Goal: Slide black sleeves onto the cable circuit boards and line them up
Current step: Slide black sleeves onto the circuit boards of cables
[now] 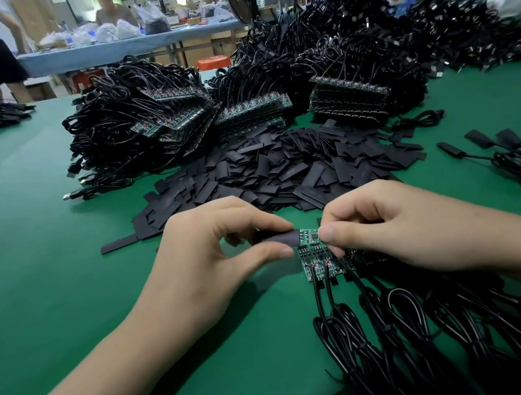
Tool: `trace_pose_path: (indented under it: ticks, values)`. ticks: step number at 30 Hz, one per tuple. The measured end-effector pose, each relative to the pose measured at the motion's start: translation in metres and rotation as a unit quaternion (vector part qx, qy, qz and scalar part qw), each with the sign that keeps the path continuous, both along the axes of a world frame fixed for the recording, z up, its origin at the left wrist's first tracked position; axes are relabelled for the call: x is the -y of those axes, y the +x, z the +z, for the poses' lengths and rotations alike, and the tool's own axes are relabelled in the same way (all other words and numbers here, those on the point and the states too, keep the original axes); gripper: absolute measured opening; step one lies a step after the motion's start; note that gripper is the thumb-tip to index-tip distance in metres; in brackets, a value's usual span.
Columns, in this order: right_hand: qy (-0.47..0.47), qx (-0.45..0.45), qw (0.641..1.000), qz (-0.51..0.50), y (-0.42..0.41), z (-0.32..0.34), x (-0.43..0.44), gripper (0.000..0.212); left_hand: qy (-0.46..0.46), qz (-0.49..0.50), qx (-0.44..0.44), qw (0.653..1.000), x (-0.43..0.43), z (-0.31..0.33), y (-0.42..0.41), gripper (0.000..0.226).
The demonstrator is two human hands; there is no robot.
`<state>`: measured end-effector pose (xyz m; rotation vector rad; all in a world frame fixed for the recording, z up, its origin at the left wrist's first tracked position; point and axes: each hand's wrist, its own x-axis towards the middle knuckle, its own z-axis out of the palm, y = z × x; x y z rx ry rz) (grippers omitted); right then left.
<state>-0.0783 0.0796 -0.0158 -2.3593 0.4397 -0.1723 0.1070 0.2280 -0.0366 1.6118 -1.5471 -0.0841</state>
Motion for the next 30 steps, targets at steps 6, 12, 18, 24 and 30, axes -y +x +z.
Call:
trace_pose_path:
  ticks: [6,12,18,24,30]
  values:
    - [0.004,-0.006,1.000,0.013,-0.001,-0.001,-0.001,0.031,-0.024,0.014,0.070,0.997,-0.001,-0.001,-0.003,0.021]
    - [-0.038,0.002,0.999,0.011,0.001,-0.005,-0.001,0.033,-0.002,-0.008,0.056,0.998,-0.001,-0.002,-0.002,0.019]
    - [-0.033,0.011,0.999,0.016,0.001,-0.005,-0.001,0.031,-0.014,-0.034,0.085,0.996,-0.002,-0.001,-0.003,0.018]
    - [0.009,0.041,0.999,0.021,0.004,-0.010,-0.002,0.025,-0.028,-0.020,0.113,0.993,-0.002,-0.001,-0.007,0.021]
    - [-0.081,0.183,0.979,-0.026,0.000,-0.006,-0.003,0.008,-0.043,0.031,0.014,0.998,-0.001,-0.001,-0.007,0.017]
